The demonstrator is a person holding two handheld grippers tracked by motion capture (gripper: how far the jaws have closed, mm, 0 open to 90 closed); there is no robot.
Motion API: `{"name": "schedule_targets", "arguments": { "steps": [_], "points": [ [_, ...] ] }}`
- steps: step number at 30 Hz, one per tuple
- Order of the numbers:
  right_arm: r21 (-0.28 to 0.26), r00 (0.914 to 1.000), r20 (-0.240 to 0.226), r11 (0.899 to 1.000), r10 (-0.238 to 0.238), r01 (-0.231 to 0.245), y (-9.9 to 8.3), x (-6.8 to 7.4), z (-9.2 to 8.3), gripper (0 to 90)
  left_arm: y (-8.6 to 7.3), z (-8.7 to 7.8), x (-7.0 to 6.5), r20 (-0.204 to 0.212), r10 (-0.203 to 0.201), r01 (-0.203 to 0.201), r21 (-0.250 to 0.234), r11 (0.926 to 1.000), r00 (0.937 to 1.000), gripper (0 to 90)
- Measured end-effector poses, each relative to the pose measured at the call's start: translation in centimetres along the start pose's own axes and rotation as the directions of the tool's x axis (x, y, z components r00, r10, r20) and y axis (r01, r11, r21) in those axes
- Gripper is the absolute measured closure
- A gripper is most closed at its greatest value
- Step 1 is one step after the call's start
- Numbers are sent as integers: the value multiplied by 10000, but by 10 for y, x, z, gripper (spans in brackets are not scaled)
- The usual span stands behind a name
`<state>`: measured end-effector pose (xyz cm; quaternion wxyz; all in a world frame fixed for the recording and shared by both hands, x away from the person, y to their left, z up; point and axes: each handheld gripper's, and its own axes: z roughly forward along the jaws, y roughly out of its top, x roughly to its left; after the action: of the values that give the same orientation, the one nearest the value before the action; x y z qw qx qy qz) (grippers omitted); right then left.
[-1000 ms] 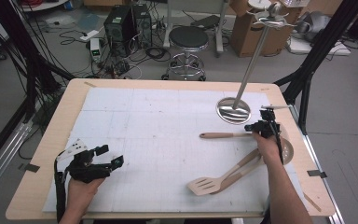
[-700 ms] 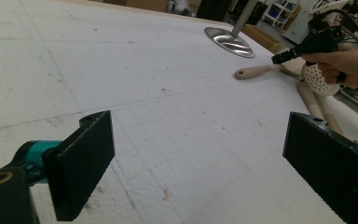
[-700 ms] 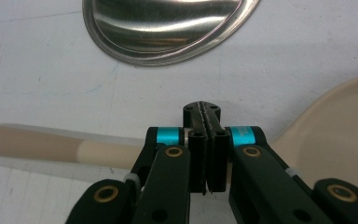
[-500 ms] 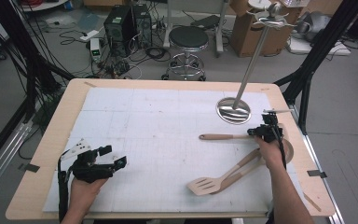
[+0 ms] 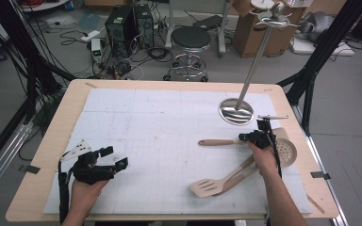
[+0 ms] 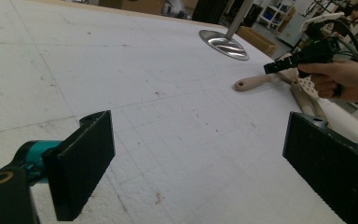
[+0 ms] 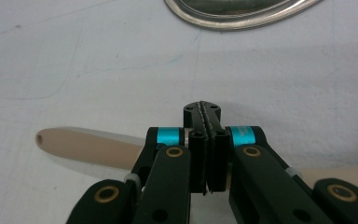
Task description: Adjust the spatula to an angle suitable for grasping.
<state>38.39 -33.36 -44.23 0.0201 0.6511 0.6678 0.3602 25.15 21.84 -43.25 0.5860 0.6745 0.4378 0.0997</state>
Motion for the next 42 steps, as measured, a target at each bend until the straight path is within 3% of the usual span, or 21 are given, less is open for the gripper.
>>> {"name": "schedule_targets", "arguments": {
  "steps": [3, 5, 7, 12, 15, 16, 19, 20, 23, 25, 33, 34, 35, 39, 42],
  "points": [
    [119, 9998, -152, 9999, -112, 114, 0, -1, -2, 900, 0, -2, 2, -5, -37, 37, -68, 10000, 10000, 96],
    [-320, 9988, -217, 9985, -450, 443, 0, 7, -9, 900, 1, -3, 3, 44, -76, 76, -129, 9999, 10000, 96],
    [-229, 9937, -610, 9954, -940, 928, -3, 21, -10, 900, 1, -2, 4, 33, -115, 115, -111, 9999, 9999, 96],
    [652, 9607, -2044, 9766, -1878, 2048, -19, 61, 4, 900, 1, 1, 1, 81, -50, 50, -37, 10000, 10000, 96],
    [1201, 9444, -2622, 9643, -1985, 2360, -28, 75, 15, 900, 1, 0, 1, 102, -19, 19, -55, 10000, 9999, 97],
    [1399, 9376, -2754, 9561, -2122, 2575, -31, 78, 20, 900, 1, 0, 2, 76, -98, 98, -92, 9999, 9999, 96],
    [1965, 9297, -2852, 9351, -2332, 2949, -37, 88, 32, 900, 1, -1, 2, 50, -88, 89, -100, 9999, 9999, 97],
    [2123, 9309, -2755, 9293, -2398, 3022, -38, 90, 36, 900, 1, -2, 3, 35, -100, 101, -127, 9999, 9999, 97],
    [2108, 9330, -2658, 9297, -2428, 3020, -37, 93, 41, 900, 1, -2, 3, 14, -94, 95, -118, 9999, 10000, 97],
    [2069, 9389, -2389, 9317, -2477, 2984, -30, 98, 47, 900, 1, -1, 3, 29, -93, 93, -76, 9999, 10000, 96],
    [1930, 9410, -1650, 9259, -2956, 3247, -9, 114, 66, 900, 1, 0, 2, 64, -68, 69, -68, 10000, 10000, 97],
    [1884, 9478, -1419, 9322, -2857, 3092, -2, 115, 70, 900, 1, 0, 2, 72, -83, 84, -68, 9999, 9999, 97],
    [1884, 9478, -1419, 9322, -2857, 3092, -2, 115, 70, 900, 0, 0, 2, 67, -70, 70, -56, 10000, 10000, 97],
    [1599, 9620, -1195, 9515, -2457, 2629, 13, 108, 78, 900, -1, -1, 4, 46, -121, 121, -25, 9999, 9999, 96],
    [1485, 9660, -1238, 9583, -2269, 2441, 16, 105, 80, 900, -1, -2, 5, 9, -198, 198, -58, 9998, 9998, 96]
  ]
}}
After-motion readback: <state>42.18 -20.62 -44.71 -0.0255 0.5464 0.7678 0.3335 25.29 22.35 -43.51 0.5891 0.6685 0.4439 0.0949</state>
